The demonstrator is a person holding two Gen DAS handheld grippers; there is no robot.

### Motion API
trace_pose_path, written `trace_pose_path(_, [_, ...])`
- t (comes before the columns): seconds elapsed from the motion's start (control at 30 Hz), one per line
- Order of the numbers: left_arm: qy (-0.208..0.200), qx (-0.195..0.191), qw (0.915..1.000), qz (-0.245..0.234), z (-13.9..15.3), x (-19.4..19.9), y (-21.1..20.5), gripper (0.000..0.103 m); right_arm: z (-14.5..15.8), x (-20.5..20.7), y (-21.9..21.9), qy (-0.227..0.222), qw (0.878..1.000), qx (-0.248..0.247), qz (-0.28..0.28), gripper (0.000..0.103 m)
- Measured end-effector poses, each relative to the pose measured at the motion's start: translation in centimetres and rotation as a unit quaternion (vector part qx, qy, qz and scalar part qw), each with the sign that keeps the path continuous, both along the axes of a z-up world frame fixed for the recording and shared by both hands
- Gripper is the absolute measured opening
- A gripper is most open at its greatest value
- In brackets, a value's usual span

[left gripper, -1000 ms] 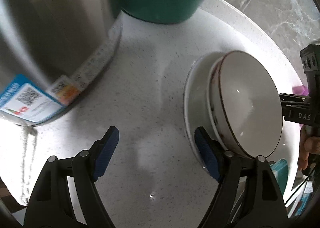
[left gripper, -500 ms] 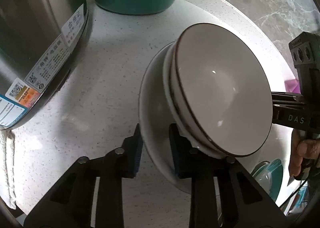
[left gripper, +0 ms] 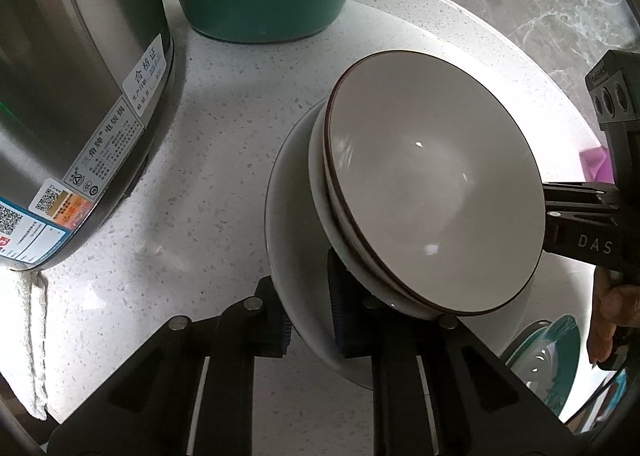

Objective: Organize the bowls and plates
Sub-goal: 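Lift the bowl stack with both tools and lower it onto the teal plates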

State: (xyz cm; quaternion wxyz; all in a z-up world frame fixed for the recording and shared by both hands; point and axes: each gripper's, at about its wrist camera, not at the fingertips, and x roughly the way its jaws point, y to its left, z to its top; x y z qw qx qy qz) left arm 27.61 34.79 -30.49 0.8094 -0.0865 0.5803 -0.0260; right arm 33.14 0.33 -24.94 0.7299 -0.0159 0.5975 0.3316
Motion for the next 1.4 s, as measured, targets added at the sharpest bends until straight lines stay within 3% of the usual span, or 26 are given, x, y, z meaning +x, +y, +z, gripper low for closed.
trace_pose_path(0.2, [-0.006, 0.005, 1.0000, -0.005, 0.7, -0.5, -0.5, 0.013, 0.4, -0.3, -0.5, 0.001, 1.000, -0.002, -0.007, 0.013])
trace_pose_path(0.63, [-0.035, 0.008, 0.9989, -0.031, 5.6, -3.8, -1.1, 0.013, 4.2, -2.3, -2.0, -0.027, 0.999, 0.005, -0.028, 0.013])
trace_pose_path(1.03, [-0.051, 0.004, 0.9952, -0.084, 9.6, -6.5, -3.4, 0.014, 7.7, -5.5, -4.8, -0.045, 0.997, 0.009, -0.066, 0.013])
trace_pose_path(1.4, [-0.052, -0.002, 0.9886, -0.141, 11.5, -9.8, -7.2, 0.014, 9.3, -9.2, -9.1, -0.047, 0.993, 0.013, -0.112, 0.013])
